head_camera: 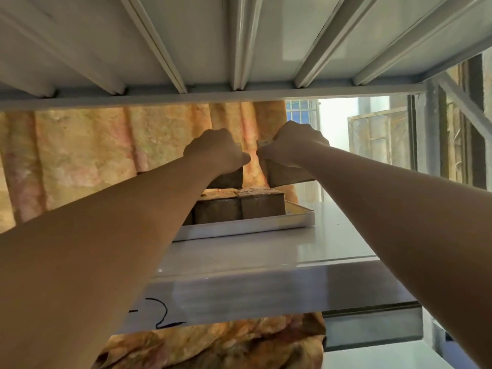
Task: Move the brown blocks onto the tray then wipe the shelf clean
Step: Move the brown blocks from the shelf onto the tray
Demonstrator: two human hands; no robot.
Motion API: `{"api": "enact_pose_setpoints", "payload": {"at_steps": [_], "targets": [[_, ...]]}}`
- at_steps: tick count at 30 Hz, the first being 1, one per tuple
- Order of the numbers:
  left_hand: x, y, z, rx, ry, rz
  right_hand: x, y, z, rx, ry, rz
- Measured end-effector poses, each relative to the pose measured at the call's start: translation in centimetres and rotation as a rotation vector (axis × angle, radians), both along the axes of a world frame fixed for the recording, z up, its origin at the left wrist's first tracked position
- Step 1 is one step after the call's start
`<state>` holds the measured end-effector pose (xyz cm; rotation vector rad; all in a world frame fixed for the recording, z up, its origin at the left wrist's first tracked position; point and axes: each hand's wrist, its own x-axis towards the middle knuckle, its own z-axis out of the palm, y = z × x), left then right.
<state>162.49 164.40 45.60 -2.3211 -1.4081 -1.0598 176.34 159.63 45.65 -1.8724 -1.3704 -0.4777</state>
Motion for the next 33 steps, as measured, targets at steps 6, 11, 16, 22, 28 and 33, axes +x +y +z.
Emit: {"api": "enact_pose_setpoints", "payload": {"at_steps": [6, 11, 16, 22, 28, 33], "targets": [[-0.4, 0.8, -0.1, -0.037, 0.008, 0.053, 0.0, 1.7, 0.3, -0.001, 0.039, 0.086], [0.3, 1.0, -0.5, -0.030, 0.084, 0.146, -0.2, 2.8, 1.0, -0.021, 0.043, 0.125], [0.6, 1.2, -1.1, -0.046, 0.102, 0.182, -0.6, 3.9, 0.9, -0.070, 0.059, 0.133], [0.0, 0.1, -1.4, 0.021, 0.279, 0.283, -0.7, 4.1, 0.5, -0.140, 0.075, 0.134], [-0.7, -0.3, -0.4, -0.246, 0.515, 0.179, -0.3, 4.5, 0.0, -0.149, 0.110, 0.147], [-2.4, -0.1, 0.9, -0.383, 0.500, -0.012, -0.9, 4.3, -0.1, -0.183, 0.137, 0.158]]}}
